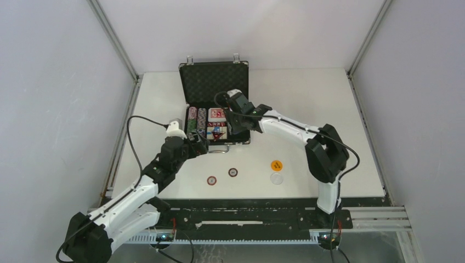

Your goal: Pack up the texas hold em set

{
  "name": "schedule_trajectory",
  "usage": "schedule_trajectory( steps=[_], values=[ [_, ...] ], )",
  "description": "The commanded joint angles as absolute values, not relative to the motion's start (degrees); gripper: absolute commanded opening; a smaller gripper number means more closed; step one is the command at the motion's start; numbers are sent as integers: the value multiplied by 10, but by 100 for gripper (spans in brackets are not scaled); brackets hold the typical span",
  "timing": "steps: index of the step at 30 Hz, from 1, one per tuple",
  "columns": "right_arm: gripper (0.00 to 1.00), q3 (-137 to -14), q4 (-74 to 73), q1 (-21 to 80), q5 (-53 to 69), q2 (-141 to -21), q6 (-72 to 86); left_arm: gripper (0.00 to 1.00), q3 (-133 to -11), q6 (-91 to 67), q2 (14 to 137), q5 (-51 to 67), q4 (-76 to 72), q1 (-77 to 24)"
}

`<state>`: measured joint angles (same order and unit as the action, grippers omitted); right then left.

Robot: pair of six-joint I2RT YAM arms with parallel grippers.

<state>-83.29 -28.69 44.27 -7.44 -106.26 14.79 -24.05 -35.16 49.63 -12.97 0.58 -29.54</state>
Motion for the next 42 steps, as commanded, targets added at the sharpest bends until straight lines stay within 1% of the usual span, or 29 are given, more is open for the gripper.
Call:
schedule_trajectory(
  steps=[1, 6, 8, 11, 13, 16, 18, 25, 29, 33, 35, 42],
  values=[
    [50, -945, -323, 450, -63, -1133, 112, 95, -217, -361, 463, -159, -5, -292],
    [51, -1075, -358, 452, -43, -1223, 92, 96, -214, -361, 452, -168, 3, -292],
    [55, -1115, -366, 452, -41, -1254, 92, 95, -212, -362, 448, -169, 3, -292],
    [75, -1162, -374, 455, -41, -1280, 103, 95, -210, -360, 438, -175, 3, -291],
    [81, -1152, -356, 461, -65, -1269, 100, 95, -210, -359, 436, -177, 4, -292],
    [85, -1093, -316, 463, -104, -1210, 96, 95, -209, -359, 440, -174, 2, -292],
    [86, -1038, -293, 457, -121, -1162, 102, 95, -210, -360, 443, -170, 0, -292],
    [85, -748, -236, 424, -166, -970, 154, 96, -211, -353, 441, -153, -8, -292],
    [86, -605, -259, 401, -169, -898, 205, 96, -212, -352, 456, -130, -21, -293],
    [88, -520, -268, 410, -176, -850, 266, 96, -215, -353, 461, -125, -30, -309],
    [88, -491, -263, 418, -182, -846, 292, 98, -214, -352, 461, -123, -31, -314],
    [88, -446, -253, 437, -193, -852, 340, 98, -211, -356, 462, -113, -38, -321]
  ],
)
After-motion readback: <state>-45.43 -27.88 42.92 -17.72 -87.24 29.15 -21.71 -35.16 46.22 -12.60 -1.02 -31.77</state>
